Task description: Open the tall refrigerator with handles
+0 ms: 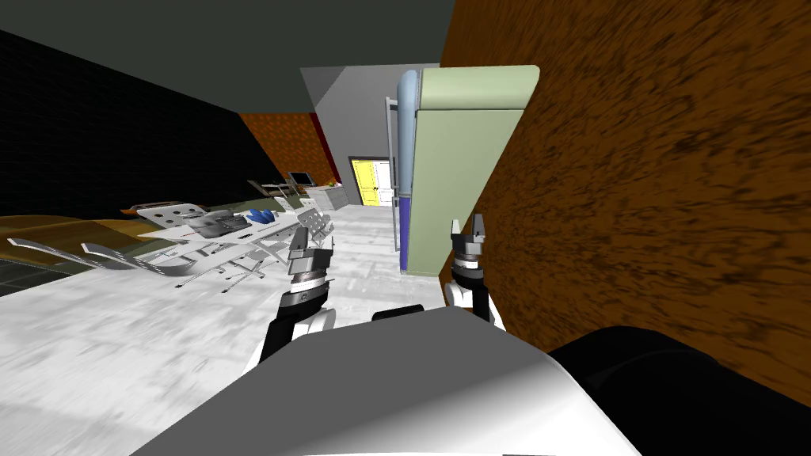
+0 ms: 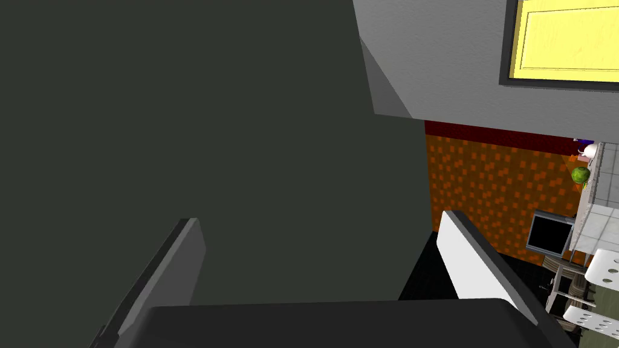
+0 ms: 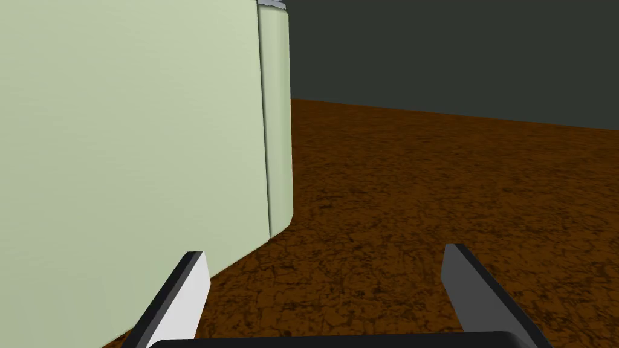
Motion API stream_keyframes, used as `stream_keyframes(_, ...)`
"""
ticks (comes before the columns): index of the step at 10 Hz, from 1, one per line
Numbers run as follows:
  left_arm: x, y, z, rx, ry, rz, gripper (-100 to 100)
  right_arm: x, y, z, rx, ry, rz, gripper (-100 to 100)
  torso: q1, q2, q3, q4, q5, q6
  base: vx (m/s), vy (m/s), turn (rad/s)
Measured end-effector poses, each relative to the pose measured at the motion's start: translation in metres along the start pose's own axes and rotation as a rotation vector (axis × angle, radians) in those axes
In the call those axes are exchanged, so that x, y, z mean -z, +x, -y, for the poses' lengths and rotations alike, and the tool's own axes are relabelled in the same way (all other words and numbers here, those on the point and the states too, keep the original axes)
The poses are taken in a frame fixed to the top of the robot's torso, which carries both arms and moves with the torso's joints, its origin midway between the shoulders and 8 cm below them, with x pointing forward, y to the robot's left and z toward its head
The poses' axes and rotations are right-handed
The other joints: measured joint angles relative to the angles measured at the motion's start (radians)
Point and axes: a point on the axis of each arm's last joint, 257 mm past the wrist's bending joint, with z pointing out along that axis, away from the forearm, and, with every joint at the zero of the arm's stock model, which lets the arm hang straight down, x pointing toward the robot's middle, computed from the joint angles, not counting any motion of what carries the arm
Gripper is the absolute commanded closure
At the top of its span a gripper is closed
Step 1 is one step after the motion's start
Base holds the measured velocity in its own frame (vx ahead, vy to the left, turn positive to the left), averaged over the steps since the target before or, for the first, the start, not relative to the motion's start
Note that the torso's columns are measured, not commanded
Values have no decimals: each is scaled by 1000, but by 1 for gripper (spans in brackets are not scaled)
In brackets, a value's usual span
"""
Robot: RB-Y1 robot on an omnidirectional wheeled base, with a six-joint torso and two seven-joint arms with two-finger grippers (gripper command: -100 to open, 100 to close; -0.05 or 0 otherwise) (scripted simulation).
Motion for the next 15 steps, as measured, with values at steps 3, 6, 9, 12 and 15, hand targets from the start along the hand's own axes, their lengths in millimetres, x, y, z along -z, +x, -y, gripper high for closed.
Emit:
stream_keyframes(3, 0, 0, 0, 0, 0, 0, 0, 0, 0, 0, 0, 0, 0, 0, 0, 175, -351, 176, 0, 0, 0, 0, 0)
stream_keyframes(6, 0, 0, 0, 0, 0, 0, 0, 0, 0, 0, 0, 0, 0, 0, 0, 396, -792, 396, 0, 0, 0, 0, 0)
stream_keyframes(9, 0, 0, 0, 0, 0, 0, 0, 0, 0, 0, 0, 0, 0, 0, 0, 618, -1234, 617, 0, 0, 0, 0, 0)
stream_keyframes(12, 0, 0, 0, 0, 0, 0, 0, 1, 2, 0, 36, 1, -40, -100, 1, 732, -1472, 733, 0, 0, 53, 24, -49)
stream_keyframes(15, 0, 0, 0, 0, 0, 0, 0, 3, 0, 1, 139, 1, -114, -100, 1, 736, -1477, 737, 0, 0, 109, 57, -83)
